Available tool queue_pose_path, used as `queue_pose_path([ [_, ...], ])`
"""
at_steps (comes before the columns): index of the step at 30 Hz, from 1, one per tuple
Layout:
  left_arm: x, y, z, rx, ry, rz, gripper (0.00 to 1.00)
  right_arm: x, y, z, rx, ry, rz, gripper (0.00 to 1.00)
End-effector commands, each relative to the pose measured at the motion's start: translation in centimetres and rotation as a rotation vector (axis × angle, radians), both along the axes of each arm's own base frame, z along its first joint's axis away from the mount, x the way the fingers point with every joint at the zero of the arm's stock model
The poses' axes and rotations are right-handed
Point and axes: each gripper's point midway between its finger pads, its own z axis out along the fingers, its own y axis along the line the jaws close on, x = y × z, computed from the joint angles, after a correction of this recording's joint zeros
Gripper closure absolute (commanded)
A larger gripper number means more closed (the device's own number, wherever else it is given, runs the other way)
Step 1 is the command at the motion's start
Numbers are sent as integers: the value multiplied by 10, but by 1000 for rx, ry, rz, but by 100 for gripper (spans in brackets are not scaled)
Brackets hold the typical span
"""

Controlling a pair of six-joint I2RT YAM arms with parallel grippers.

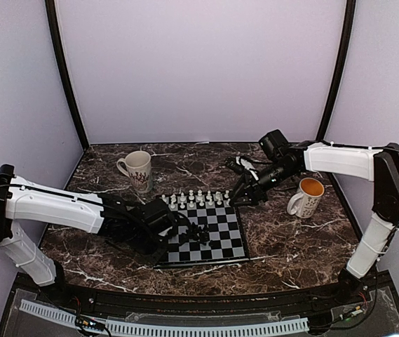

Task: Set up the chess pieces on the board
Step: Place the rook at h8, then pick up the bishop from the chessboard.

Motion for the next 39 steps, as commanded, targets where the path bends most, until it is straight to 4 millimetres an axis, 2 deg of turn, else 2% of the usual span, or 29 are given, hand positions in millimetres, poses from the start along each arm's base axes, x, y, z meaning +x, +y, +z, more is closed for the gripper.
queue_pose_path([
  [1, 1, 1, -1, 13, -4, 13, 89, 2, 1, 2, 3, -10, 5, 59],
  [6, 1, 1, -6, 18, 0, 18, 85, 2, 0, 1, 0, -8, 4, 59],
  [11, -1, 3, -8, 24, 7, 24, 75, 2, 0, 0, 0, -6, 8, 59],
  [16, 0, 5, -1, 15, -6, 30, 68, 1, 0, 2, 3, -5, 9, 59],
  [19, 2, 2, 16, -8, -23, 17, 67, 2, 0, 6, 3, -11, 7, 59],
  [23, 11, -13, 59, -92, -105, -62, 64, 7, -1, 21, -5, -46, -13, 59],
  [26, 30, -21, 100, -137, -228, -88, 60, 12, -3, 40, -6, -95, -36, 59],
  [29, 56, -20, 131, -178, -327, -71, 52, 16, -5, 55, -20, -135, -57, 58],
  [34, 120, -8, 170, -325, -456, -30, 47, 21, -6, 64, -76, -170, -90, 58],
  [37, 163, -3, 194, -402, -548, 12, 45, 26, 0, 65, -114, -210, -111, 58],
  [39, 184, -4, 204, -460, -563, 22, 45, 26, 6, 65, -134, -223, -115, 58],
])
